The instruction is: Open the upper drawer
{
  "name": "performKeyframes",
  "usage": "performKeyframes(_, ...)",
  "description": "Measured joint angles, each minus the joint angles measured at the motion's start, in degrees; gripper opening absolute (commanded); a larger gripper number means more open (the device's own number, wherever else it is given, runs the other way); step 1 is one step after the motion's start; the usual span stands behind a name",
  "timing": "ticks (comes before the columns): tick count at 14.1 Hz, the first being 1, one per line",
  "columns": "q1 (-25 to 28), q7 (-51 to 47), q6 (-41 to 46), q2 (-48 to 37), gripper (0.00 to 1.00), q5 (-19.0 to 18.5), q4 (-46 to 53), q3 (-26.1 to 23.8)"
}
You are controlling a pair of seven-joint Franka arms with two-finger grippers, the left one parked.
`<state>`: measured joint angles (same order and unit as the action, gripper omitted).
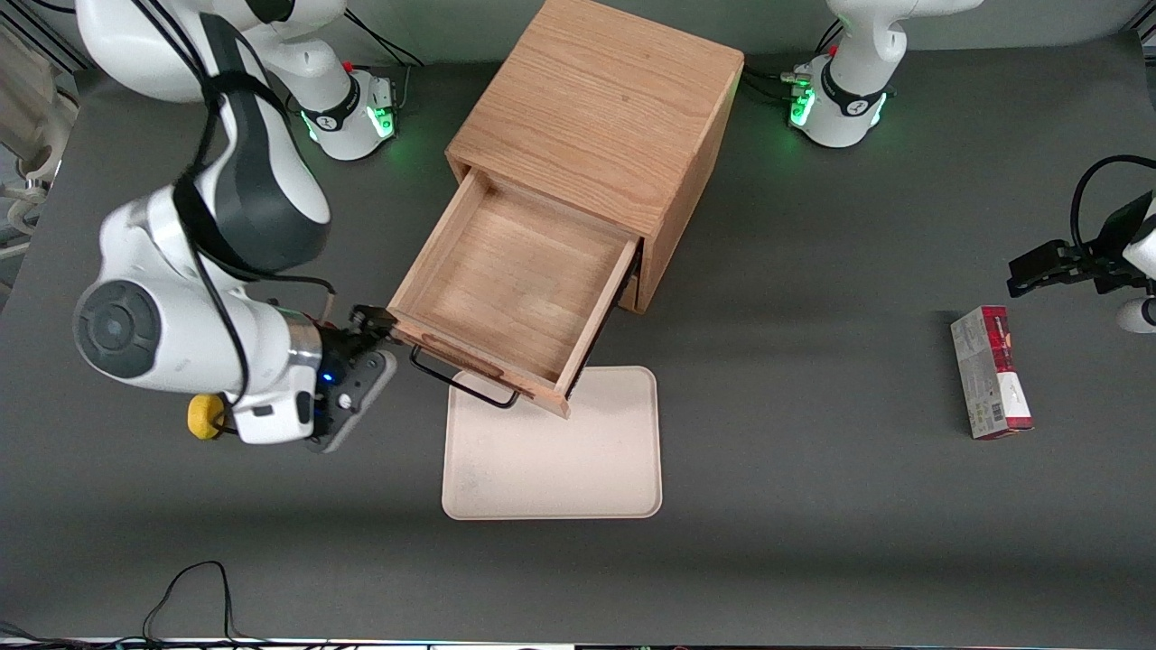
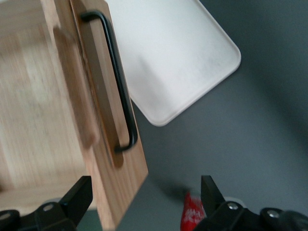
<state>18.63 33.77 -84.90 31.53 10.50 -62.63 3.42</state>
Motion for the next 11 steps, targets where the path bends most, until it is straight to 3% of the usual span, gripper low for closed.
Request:
performKeyframes(5, -0.2, -1.6, 2.1, -10.9, 1.00, -1.6, -12.2, 7.7)
performKeyframes(8, -0.3, -8.9, 2.2, -16.8, 1.00, -4.5, -18.9, 9.8)
performKeyframes(11, -0.3, -11.8, 2.1, -19.3, 1.00, -4.8, -21.5, 12.4)
